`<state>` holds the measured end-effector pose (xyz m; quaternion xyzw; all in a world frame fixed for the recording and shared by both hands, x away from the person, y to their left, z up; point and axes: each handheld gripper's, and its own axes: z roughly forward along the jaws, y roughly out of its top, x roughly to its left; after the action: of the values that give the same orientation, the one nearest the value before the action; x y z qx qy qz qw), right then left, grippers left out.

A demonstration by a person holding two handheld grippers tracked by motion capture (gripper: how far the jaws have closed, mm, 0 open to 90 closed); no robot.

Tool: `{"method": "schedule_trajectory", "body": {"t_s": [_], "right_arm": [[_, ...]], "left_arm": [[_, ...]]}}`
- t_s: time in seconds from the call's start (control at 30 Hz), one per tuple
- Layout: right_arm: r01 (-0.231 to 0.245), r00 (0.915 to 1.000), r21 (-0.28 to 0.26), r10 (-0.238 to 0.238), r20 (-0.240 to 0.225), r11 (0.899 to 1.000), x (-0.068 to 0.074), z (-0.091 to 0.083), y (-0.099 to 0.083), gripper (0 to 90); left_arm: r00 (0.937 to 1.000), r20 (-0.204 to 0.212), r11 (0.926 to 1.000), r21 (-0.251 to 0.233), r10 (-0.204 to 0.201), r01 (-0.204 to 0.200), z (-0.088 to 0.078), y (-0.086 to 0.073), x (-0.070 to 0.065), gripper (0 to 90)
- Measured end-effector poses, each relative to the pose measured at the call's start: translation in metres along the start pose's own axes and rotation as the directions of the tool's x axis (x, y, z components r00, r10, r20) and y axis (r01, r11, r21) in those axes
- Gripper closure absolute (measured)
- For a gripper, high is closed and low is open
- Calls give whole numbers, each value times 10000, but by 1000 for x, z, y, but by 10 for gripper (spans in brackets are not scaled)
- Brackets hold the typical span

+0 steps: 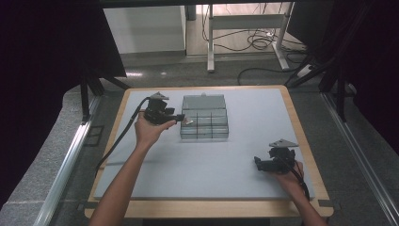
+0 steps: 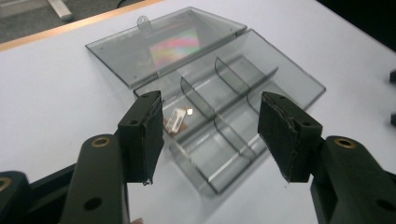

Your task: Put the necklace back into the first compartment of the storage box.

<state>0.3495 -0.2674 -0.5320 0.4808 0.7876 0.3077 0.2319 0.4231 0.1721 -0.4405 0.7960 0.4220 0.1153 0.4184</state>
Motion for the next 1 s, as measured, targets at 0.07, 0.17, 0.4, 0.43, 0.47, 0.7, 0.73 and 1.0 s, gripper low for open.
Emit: {"method": "schedule_trajectory", "body": {"t_s": [0.07,0.17,0.4,0.43,0.47,0.7,0.73,1.0], "right_arm": [[-6,10000,1,6,3,10000,0,0,0,32],[-4,10000,8,4,-5,10000,0,0,0,31],[-2,10000,13,2,12,10000,0,0,0,31],[4,10000,36,-4,17,10000,0,0,0,31],[-1,10000,20,1,27,10000,0,0,0,31],[-28,10000,19,28,29,10000,0,0,0,31],[-26,10000,19,26,30,10000,0,0,0,31],[-39,10000,8,39,39,10000,1,0,0,31]], "left_arm": [[9999,91,10000,-13,87,-87,-7,-9,-3,407],[9997,227,10000,-64,22,-21,-14,-22,-4,405],[9988,341,9993,-78,-358,361,-34,-64,-5,399],[9986,354,9992,-54,-387,389,-37,-71,-5,398],[9984,366,9991,-27,-425,427,-39,-77,-5,394],[9959,517,9972,-93,-741,747,-43,-117,-5,396],[9961,477,9969,323,-738,723,-40,-120,-3,393],[9969,205,9959,497,-766,755,-40,-127,-2,383]]}}
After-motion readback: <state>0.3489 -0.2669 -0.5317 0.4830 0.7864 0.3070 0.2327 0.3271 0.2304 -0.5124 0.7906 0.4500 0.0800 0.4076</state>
